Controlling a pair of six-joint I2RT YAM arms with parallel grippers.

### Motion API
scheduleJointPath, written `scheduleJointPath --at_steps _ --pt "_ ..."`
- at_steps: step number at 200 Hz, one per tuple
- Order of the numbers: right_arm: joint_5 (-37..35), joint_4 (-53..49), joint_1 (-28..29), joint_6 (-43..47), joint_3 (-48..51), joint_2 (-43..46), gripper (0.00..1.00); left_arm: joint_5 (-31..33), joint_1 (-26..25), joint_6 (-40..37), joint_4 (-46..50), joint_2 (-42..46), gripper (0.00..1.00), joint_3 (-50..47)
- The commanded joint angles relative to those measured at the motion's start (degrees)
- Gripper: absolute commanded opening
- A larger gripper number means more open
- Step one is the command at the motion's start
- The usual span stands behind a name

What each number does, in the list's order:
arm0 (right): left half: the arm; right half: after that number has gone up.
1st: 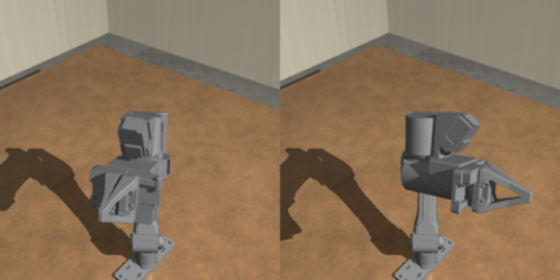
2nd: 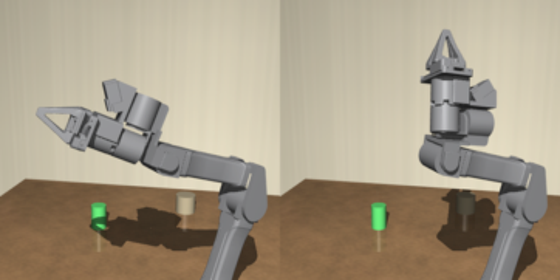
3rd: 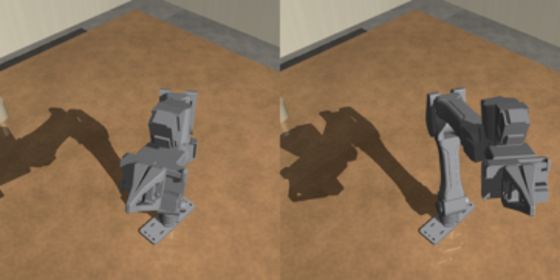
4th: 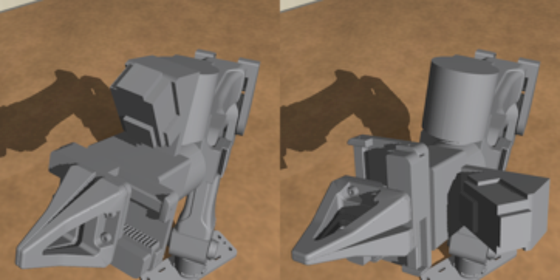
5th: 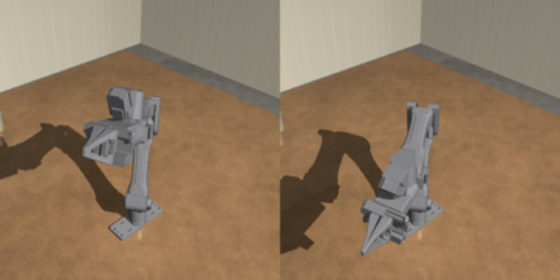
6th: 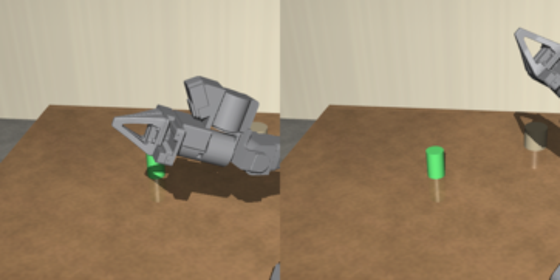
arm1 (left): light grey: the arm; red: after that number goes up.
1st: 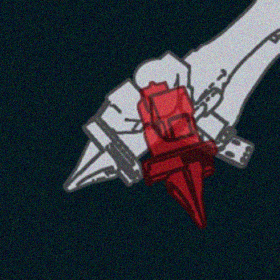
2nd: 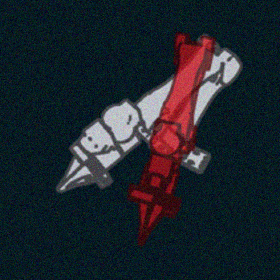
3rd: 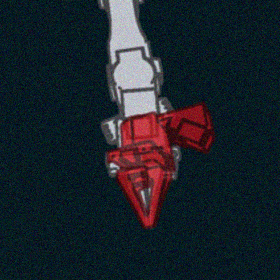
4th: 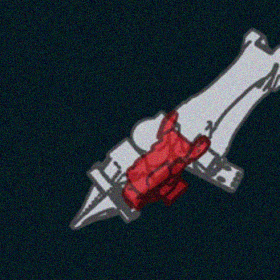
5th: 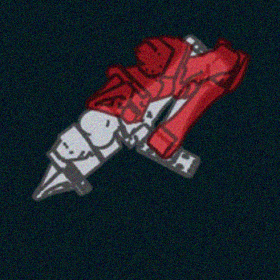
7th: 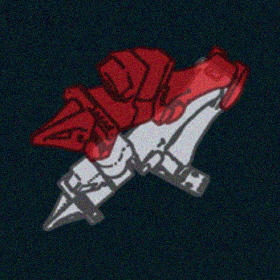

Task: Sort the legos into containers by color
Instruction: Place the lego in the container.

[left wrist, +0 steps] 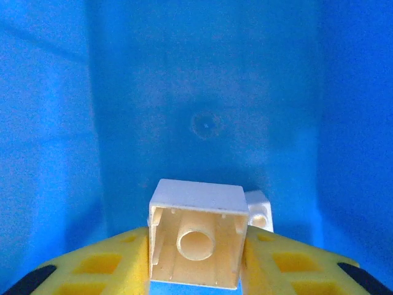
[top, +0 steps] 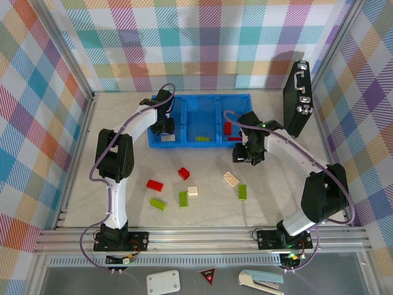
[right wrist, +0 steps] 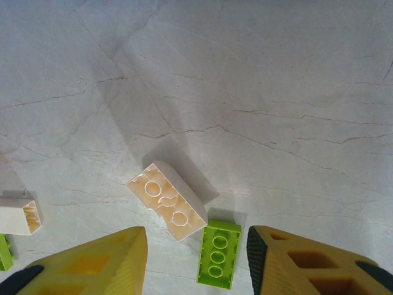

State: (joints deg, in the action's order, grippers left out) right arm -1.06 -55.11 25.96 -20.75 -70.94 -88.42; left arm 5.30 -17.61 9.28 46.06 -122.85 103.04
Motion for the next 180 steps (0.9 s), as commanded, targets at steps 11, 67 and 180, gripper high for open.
scheduleJointPath --at_steps 11,67,180 --pt "-0.7 -1.7 0.3 -0.4 -1.5 0.4 0.48 -2.7 1.1 1.8 -0.7 -2.8 0.40 3.9" --pt "-0.8 -2.2 0.4 -0.2 -1.9 0.5 0.49 -5.3 1.4 2.7 -0.8 -7.3 0.41 8.7" --pt "-1.8 -2.7 1.3 -0.7 -2.5 1.1 0.49 -5.3 1.5 3.3 -0.1 -5.4 0.46 8.2"
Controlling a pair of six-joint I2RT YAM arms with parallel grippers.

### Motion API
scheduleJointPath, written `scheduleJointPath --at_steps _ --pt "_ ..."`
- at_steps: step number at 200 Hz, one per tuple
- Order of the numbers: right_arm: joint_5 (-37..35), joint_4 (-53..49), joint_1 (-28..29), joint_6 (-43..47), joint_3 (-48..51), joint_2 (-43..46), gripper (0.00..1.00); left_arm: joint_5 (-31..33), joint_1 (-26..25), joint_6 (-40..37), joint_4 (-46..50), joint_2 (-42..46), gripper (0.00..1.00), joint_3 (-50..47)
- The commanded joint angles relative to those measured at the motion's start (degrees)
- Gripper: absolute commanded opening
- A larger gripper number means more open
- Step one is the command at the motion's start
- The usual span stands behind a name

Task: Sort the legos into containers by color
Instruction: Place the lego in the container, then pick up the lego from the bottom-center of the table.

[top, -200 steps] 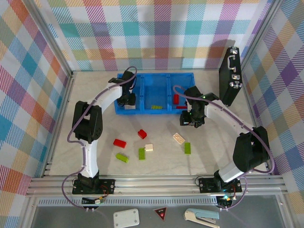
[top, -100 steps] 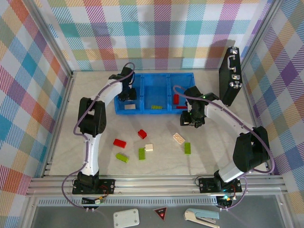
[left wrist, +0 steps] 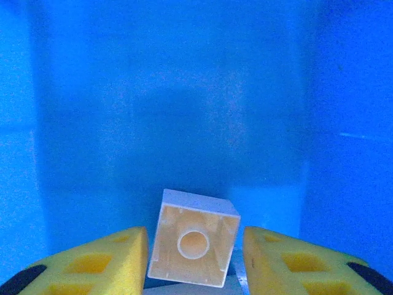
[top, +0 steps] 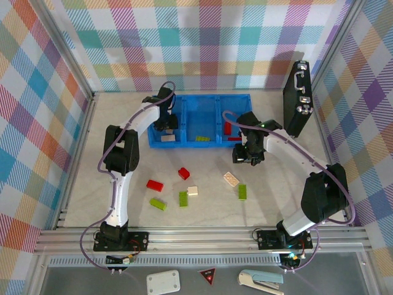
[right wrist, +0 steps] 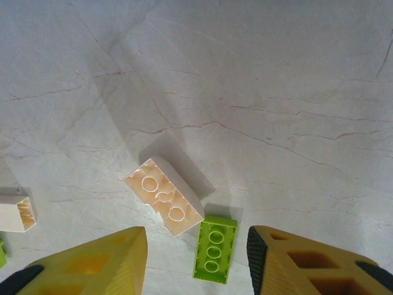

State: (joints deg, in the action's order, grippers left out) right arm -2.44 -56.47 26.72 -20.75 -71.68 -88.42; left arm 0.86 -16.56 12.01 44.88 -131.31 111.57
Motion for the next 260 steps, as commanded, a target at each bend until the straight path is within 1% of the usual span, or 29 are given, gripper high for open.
scheduleJointPath --at_steps 1,58,123,159,198,229,260 --pt "-0.4 -1.4 0.6 -0.8 -1.8 1.1 0.49 -0.9 0.5 0.6 1.1 3.2 0.46 -0.4" --pt "-0.7 -1.1 1.9 -1.3 -0.8 1.5 0.48 -1.7 0.5 0.6 1.9 9.4 0.47 -3.0" --pt "-1.6 -0.6 4.2 -2.9 1.7 2.1 0.49 -1.1 0.5 -1.4 3.4 19.5 0.47 -11.8" --pt "-1.7 0.1 5.0 -5.1 5.3 3.2 0.50 -0.5 0.6 -3.0 4.8 25.9 0.47 -18.1" --pt "-1.7 1.5 6.2 -8.4 11.2 5.1 0.50 1.6 0.6 -3.7 5.7 33.7 0.48 -25.2" --pt "-1.3 3.3 7.2 -11.8 15.7 6.5 0.50 3.3 0.6 -4.1 5.6 39.1 0.48 -30.2" --pt "-1.0 5.2 9.4 -14.8 18.8 6.4 0.50 4.2 0.6 -4.4 4.2 43.9 0.48 -35.9"
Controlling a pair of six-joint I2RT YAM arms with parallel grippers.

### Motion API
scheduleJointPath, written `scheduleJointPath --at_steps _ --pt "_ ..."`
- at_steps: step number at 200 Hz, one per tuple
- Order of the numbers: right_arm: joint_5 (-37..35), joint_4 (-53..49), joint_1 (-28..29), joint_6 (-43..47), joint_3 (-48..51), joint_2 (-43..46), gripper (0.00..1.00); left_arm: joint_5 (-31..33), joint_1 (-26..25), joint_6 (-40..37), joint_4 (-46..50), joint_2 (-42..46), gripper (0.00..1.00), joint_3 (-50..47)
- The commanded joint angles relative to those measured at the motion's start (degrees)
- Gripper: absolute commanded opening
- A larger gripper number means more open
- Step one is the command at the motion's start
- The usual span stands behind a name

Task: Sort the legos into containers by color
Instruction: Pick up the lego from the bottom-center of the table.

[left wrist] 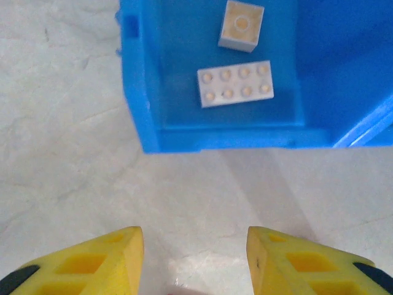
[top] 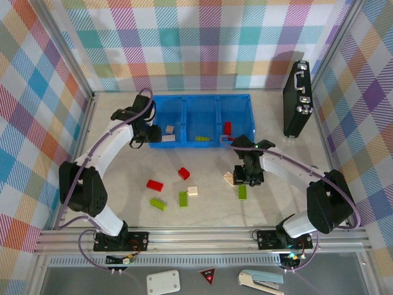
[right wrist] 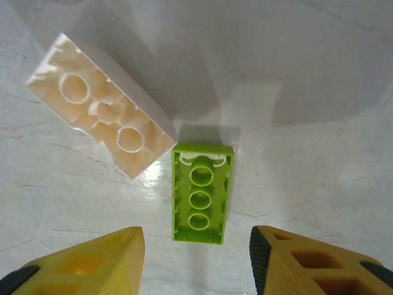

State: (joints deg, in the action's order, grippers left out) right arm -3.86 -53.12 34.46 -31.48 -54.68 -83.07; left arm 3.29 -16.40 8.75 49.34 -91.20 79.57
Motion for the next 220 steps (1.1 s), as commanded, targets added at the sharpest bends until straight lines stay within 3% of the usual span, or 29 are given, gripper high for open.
scheduleJointPath --at_steps 1,110,220 --pt "0.4 1.9 1.8 -4.1 1.9 1.0 0.51 1.8 0.5 -1.1 -0.3 3.9 0.48 -4.0" --pt "-2.6 6.9 6.0 -9.7 8.7 -2.3 0.48 3.7 0.4 -5.3 -3.1 15.7 0.48 -14.2" --pt "-2.8 9.1 7.1 -11.1 12.0 -1.9 0.42 2.4 0.4 -6.4 -5.6 15.3 0.48 -16.1"
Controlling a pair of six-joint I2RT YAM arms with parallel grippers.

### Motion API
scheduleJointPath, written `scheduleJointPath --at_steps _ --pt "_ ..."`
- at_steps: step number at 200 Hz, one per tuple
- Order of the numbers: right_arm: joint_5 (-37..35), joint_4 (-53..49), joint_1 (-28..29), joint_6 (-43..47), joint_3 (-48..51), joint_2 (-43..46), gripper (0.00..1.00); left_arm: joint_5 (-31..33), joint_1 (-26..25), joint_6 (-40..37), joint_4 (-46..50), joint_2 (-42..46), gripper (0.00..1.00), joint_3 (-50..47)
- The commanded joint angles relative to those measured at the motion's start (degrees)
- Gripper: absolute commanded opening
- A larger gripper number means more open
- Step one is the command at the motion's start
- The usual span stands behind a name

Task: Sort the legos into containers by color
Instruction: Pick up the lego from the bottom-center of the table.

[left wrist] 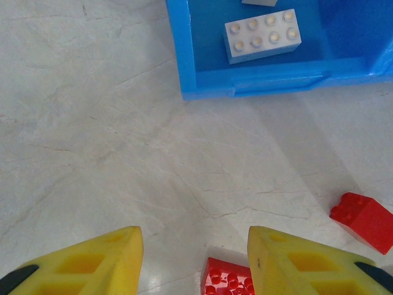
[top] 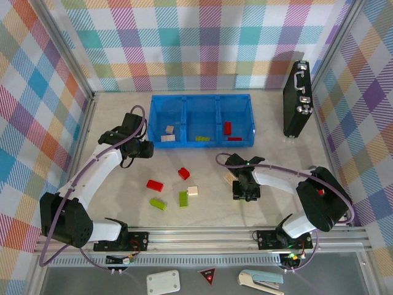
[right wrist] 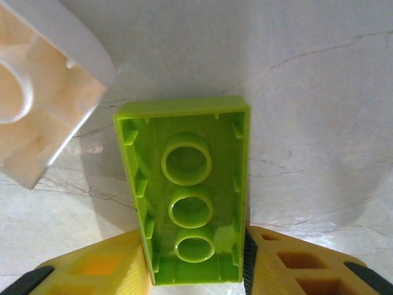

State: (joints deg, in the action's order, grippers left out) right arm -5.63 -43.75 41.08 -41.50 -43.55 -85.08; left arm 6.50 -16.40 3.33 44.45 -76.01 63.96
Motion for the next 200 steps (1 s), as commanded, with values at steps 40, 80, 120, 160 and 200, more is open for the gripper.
scheduleJointPath --at_steps 40,80,120,160,200 --pt "-1.4 -1.3 0.9 -1.0 0.2 0.5 0.40 -0.4 0.4 -1.2 -0.5 -0.3 0.48 -0.6" --pt "-2.2 -4.1 1.4 -0.6 -1.9 1.7 0.39 0.1 0.4 -1.4 -0.5 -0.2 0.48 -0.6" --pt "-2.9 -7.8 1.7 0.1 -5.8 3.3 0.39 0.5 0.4 -1.4 -0.4 0.0 0.48 -0.9" --pt "-3.5 -11.2 2.0 1.4 -11.6 3.5 0.39 0.6 0.5 -1.4 -0.5 0.3 0.48 -0.9" --pt "-3.9 -12.3 1.9 3.7 -18.9 0.6 0.39 0.0 0.4 -1.4 -0.5 0.6 0.48 -1.2"
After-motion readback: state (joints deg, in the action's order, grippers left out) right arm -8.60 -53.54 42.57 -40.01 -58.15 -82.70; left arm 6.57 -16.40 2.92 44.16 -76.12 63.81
